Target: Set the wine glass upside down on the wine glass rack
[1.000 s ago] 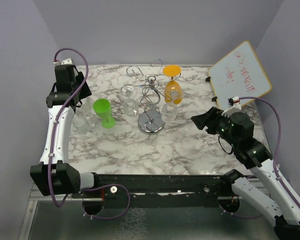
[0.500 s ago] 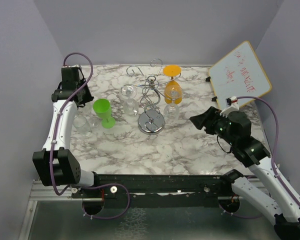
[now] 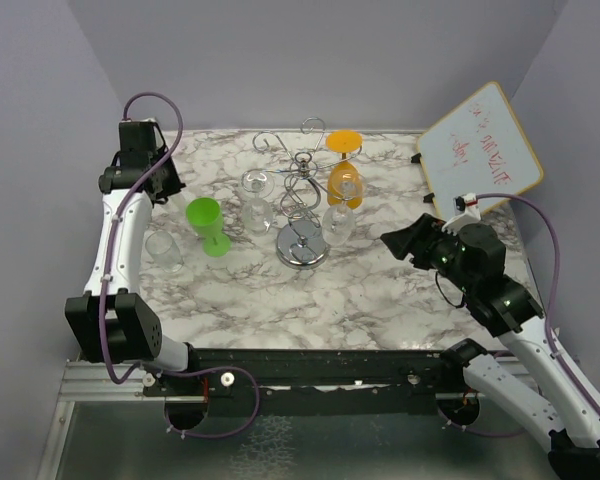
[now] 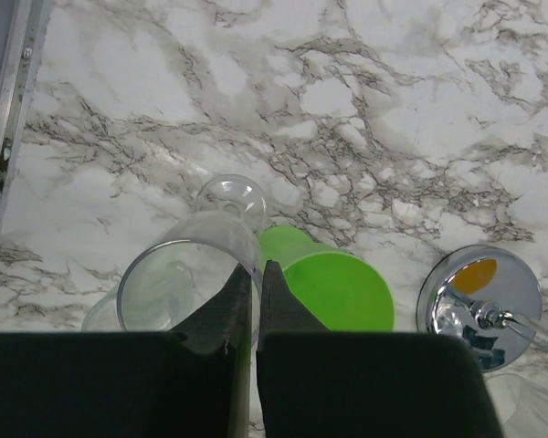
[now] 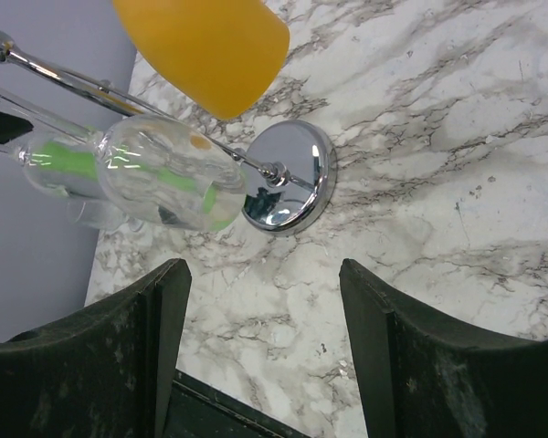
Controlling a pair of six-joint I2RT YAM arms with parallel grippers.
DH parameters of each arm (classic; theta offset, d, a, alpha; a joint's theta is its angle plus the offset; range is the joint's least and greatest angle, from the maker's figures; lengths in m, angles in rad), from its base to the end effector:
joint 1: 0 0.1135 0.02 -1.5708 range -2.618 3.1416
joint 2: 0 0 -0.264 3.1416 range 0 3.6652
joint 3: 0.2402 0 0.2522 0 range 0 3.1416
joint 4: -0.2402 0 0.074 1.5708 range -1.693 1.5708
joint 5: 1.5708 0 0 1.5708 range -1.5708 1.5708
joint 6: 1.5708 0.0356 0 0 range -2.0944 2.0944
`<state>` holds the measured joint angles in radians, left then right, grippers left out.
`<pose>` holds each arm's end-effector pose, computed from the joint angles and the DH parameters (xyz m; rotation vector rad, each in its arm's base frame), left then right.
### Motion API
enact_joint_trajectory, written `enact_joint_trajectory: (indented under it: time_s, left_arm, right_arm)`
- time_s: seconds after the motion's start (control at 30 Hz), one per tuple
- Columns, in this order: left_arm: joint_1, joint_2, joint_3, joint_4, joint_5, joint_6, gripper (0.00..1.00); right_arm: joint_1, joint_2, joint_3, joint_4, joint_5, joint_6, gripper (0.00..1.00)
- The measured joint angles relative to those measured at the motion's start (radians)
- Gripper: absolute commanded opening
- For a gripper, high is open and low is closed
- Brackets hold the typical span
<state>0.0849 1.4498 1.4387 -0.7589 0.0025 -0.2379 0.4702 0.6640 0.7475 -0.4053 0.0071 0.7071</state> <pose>0.3113 0.0264 0.3565 -0.3751 2.3119 -0.0787 0.1384 0.0701 0.3218 0.2381 1.9579 0.7835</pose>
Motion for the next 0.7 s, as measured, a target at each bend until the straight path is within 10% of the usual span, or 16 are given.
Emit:
enact_joint_trajectory:
  time_s: [0.7]
  left_arm:
    - [-0.061,-0.143,0.431,-0.012,0.089,-0.067,0.00]
  right_arm:
    - [0.000,0.030,0.013,0.023,0.000,0.000,0.71]
